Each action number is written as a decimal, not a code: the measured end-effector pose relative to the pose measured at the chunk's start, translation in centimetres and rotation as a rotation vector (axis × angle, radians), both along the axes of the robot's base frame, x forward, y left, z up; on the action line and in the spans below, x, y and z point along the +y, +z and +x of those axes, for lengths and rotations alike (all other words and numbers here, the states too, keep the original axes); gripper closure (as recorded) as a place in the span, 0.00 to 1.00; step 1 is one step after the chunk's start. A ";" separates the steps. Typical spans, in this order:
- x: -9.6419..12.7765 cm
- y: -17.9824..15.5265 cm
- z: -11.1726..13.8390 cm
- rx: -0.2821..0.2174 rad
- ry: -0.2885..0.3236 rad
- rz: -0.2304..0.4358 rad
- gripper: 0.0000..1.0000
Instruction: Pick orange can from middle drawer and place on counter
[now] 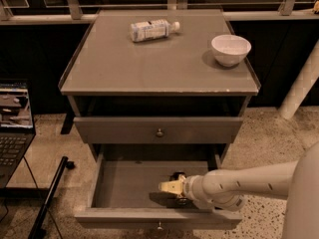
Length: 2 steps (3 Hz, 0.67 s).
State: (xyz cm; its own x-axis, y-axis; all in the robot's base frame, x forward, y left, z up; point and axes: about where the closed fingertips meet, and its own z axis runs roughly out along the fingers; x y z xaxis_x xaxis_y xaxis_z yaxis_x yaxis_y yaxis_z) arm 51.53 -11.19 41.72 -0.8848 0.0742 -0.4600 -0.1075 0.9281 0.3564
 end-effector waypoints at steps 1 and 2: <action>0.6 -2.8 1.0 0.026 -0.001 0.009 0.00; 1.0 -3.5 1.6 0.035 0.000 0.006 0.00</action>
Offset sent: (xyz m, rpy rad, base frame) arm 0.0087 0.0000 -0.0332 0.0045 0.0317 -0.0016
